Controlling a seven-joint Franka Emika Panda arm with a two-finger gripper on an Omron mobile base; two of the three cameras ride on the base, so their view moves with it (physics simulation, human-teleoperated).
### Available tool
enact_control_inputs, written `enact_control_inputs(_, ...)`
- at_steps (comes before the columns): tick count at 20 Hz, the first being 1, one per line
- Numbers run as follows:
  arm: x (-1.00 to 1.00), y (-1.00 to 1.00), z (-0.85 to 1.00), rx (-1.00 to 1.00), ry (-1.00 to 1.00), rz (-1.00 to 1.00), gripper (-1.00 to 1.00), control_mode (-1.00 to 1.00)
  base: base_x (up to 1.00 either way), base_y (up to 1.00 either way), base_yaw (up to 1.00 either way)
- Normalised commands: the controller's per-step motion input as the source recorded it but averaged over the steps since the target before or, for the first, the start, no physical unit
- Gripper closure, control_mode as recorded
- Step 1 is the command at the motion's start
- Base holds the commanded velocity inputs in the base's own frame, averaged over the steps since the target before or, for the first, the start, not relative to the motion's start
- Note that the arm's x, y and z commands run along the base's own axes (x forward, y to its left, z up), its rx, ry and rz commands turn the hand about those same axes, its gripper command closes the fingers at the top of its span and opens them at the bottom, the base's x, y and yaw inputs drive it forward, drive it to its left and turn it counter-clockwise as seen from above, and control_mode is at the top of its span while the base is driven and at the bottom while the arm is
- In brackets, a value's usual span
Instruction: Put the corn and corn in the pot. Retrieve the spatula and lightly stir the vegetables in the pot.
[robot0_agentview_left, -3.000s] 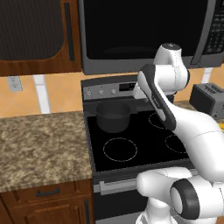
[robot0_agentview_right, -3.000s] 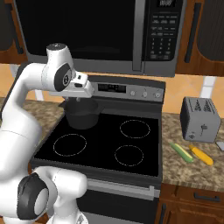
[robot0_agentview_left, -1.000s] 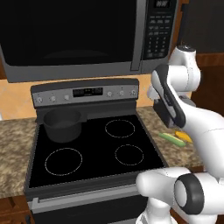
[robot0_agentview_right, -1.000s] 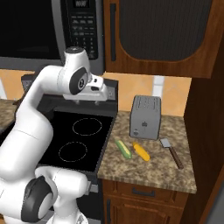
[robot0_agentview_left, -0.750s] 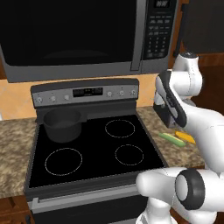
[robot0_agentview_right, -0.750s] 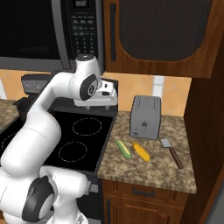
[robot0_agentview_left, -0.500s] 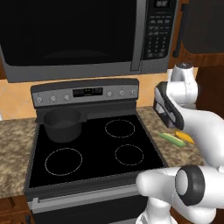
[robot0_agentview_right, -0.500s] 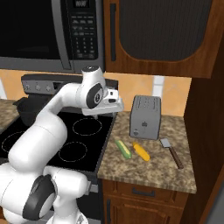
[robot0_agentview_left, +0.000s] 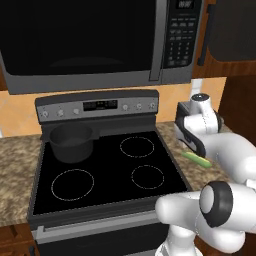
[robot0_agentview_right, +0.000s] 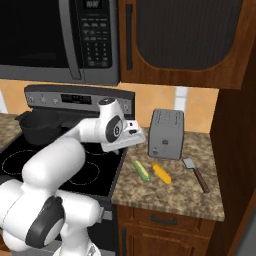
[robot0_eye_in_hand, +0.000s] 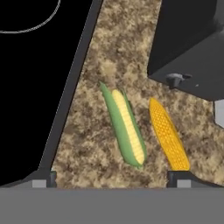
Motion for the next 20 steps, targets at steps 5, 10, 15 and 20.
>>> enact_control_inputs(5, 0.0, -0.13, -0.5, 0.0, 0.02, 0.07, -1.0, -1.0, 0.0, 0.0, 0.0)
enact_control_inputs(10, 0.21, -0.19, -0.43, -0.03, 0.0, 0.06, -1.0, -1.0, 0.0, 0.0, 0.0)
enact_control_inputs(15, 0.32, -0.06, -0.38, -0.01, 0.01, 0.07, -1.0, -1.0, 0.0, 0.0, 0.0)
enact_control_inputs(20, 0.43, 0.0, -0.3, 0.0, 0.03, 0.05, -1.0, -1.0, 0.0, 0.0, 0.0)
